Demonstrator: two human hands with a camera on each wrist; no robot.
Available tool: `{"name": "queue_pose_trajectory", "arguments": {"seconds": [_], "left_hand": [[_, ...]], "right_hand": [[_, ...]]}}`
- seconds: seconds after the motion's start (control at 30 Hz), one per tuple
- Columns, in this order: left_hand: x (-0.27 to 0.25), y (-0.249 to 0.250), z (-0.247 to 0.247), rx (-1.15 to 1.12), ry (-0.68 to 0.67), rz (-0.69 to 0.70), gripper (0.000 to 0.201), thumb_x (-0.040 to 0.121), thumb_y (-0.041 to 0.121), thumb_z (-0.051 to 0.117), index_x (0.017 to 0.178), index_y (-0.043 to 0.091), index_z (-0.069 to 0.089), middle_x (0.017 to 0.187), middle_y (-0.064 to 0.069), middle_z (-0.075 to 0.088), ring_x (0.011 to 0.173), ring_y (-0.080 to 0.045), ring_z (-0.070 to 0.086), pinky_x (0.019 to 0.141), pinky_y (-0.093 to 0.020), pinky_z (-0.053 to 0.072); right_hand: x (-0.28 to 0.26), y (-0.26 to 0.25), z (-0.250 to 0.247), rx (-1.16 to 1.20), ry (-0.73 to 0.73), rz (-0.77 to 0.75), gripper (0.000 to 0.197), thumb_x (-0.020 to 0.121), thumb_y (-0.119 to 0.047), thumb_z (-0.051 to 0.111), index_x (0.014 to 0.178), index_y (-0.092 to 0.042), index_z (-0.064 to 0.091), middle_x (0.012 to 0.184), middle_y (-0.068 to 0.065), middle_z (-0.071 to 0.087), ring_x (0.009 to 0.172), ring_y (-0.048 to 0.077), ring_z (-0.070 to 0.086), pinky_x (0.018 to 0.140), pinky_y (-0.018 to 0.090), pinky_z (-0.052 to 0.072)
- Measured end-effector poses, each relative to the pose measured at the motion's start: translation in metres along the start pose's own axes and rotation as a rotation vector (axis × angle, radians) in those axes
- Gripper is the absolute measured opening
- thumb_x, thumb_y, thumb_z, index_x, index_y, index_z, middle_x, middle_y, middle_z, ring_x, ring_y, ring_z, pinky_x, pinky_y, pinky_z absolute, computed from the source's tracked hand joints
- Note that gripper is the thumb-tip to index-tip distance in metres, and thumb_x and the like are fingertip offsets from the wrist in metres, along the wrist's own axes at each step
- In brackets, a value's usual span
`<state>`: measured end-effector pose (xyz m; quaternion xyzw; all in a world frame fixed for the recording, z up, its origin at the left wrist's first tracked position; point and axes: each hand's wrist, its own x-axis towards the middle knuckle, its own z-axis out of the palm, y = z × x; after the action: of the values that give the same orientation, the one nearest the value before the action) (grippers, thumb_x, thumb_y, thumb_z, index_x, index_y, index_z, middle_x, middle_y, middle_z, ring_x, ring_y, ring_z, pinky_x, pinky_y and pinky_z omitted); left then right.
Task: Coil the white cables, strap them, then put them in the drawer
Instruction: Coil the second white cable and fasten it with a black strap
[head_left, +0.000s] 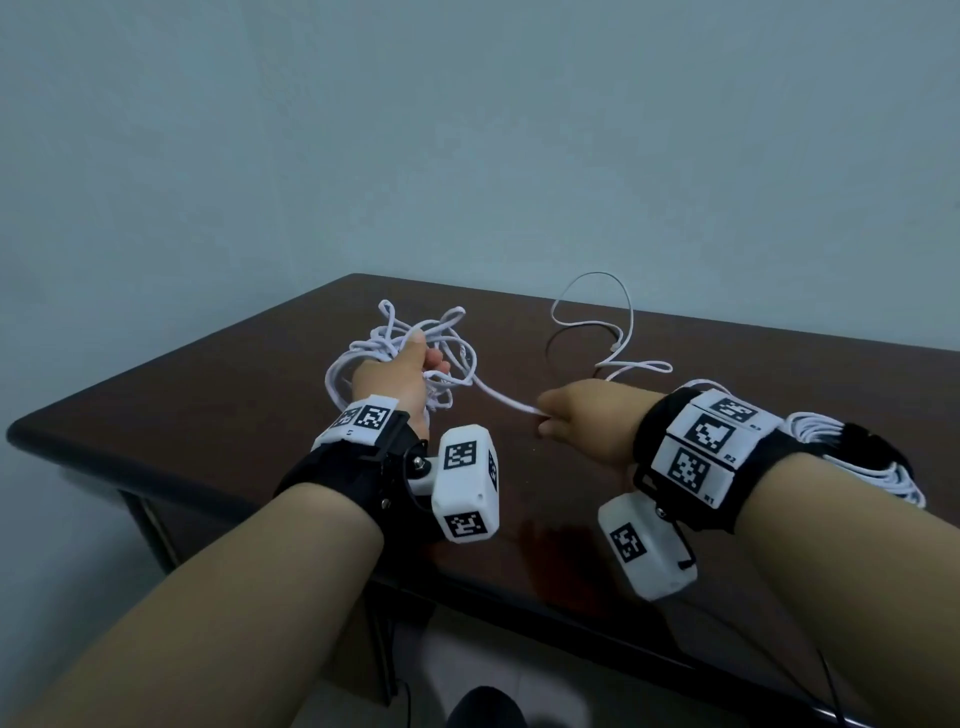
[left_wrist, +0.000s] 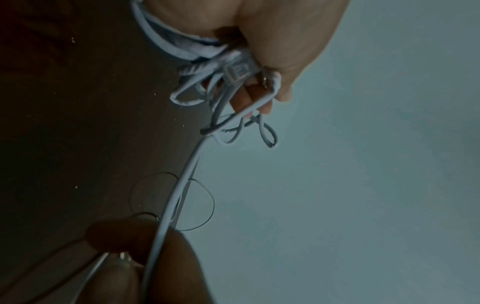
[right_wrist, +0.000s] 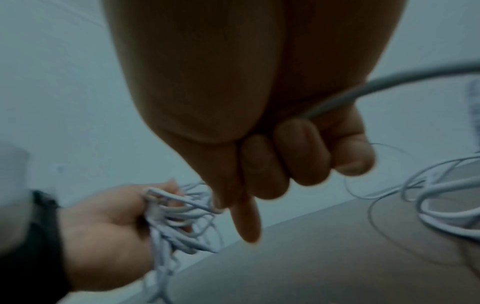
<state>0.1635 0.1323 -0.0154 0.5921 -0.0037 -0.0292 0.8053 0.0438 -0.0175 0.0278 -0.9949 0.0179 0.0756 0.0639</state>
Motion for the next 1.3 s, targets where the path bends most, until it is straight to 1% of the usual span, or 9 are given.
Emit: {"name": "queue_pose_trajectory", "arguments": {"seconds": [0.3,0.4,0.53,0.63,0.73,0.83,0.97,1.13,1.3], "left_hand": [[-0.026,-0.007,0.011,0.309,-0.330,0.209,0.016,0.091,0.024,0.060,0.079,0.016,0.069,0.066,0.004,0.073,0.067,-0.013,0.070,0.067,-0.032,0.057],[-0.029,-0.008,0.011,0.420,-0.408,0.214,0.035,0.088,0.044,0.060,0.094,0.011,0.070,0.083,-0.018,0.073,0.079,-0.034,0.070,0.073,-0.045,0.057],[-0.030,-0.013,0.010,0.200,-0.578,0.128,0.074,0.056,0.074,0.070,0.096,0.012,0.071,0.091,-0.030,0.068,0.090,-0.049,0.065,0.088,-0.061,0.049],[-0.029,-0.010,0.007,0.241,-0.707,0.127,0.058,0.045,0.052,0.087,0.080,0.008,0.071,0.062,-0.011,0.065,0.057,-0.023,0.063,0.074,-0.036,0.051],[-0.033,-0.007,0.007,0.324,-0.708,0.129,0.018,0.063,0.021,0.076,0.068,0.007,0.065,0.052,-0.008,0.057,0.047,-0.020,0.053,0.062,-0.031,0.046],[-0.033,-0.008,0.004,0.242,-0.633,0.074,0.034,0.086,0.004,0.060,0.052,0.007,0.055,0.038,0.000,0.045,0.038,-0.016,0.046,0.060,-0.030,0.040],[-0.033,-0.004,0.002,0.020,-0.641,-0.059,0.045,0.093,0.002,0.046,0.052,0.012,0.062,0.034,0.003,0.038,0.033,-0.013,0.041,0.066,-0.033,0.043],[-0.041,0.000,0.006,-0.201,-0.694,-0.171,0.020,0.078,0.008,0.059,0.058,0.008,0.053,0.033,0.002,0.038,0.031,-0.013,0.042,0.066,-0.032,0.039],[-0.043,0.005,0.010,-0.323,-0.780,-0.216,0.021,0.071,0.014,0.055,0.050,0.011,0.056,0.033,0.003,0.041,0.032,-0.012,0.045,0.041,-0.016,0.040]], "right_hand": [[0.004,-0.027,-0.012,-0.134,0.087,-0.198,0.023,0.097,-0.027,0.043,0.103,-0.012,0.060,0.094,0.003,0.057,0.089,0.018,0.050,0.075,0.024,0.032],[0.004,-0.023,-0.016,-0.006,0.202,-0.195,0.025,0.095,-0.029,0.047,0.108,-0.015,0.063,0.089,0.000,0.059,0.087,0.020,0.054,0.075,0.024,0.035],[0.004,-0.017,-0.016,0.077,0.387,-0.171,0.026,0.087,-0.040,0.058,0.090,-0.016,0.067,0.084,0.001,0.067,0.082,0.019,0.059,0.075,0.029,0.046],[0.005,-0.010,-0.018,0.067,0.571,-0.058,0.033,0.074,-0.045,0.070,0.068,-0.017,0.052,0.067,-0.001,0.055,0.069,0.019,0.052,0.063,0.028,0.040],[0.005,0.003,-0.021,0.210,0.563,-0.015,0.043,0.066,-0.041,0.078,0.057,-0.019,0.042,0.055,-0.005,0.046,0.053,0.012,0.042,0.054,0.026,0.035],[0.004,0.024,-0.023,0.514,0.482,-0.068,0.031,0.070,-0.025,0.079,0.059,-0.020,0.051,0.047,-0.010,0.047,0.043,0.002,0.038,0.049,0.014,0.035],[0.006,0.047,-0.021,0.743,0.503,-0.113,0.020,0.083,-0.009,0.066,0.069,-0.023,0.061,0.051,-0.012,0.059,0.051,0.000,0.052,0.063,0.019,0.045],[0.013,0.045,-0.010,0.623,0.545,0.000,0.030,0.091,-0.034,0.054,0.064,-0.022,0.060,0.063,-0.004,0.064,0.056,0.003,0.055,0.063,0.015,0.043],[0.019,0.032,-0.003,0.573,0.476,0.110,0.055,0.097,-0.045,0.033,0.054,-0.014,0.047,0.053,-0.004,0.051,0.053,0.011,0.047,0.059,0.025,0.034]]}}
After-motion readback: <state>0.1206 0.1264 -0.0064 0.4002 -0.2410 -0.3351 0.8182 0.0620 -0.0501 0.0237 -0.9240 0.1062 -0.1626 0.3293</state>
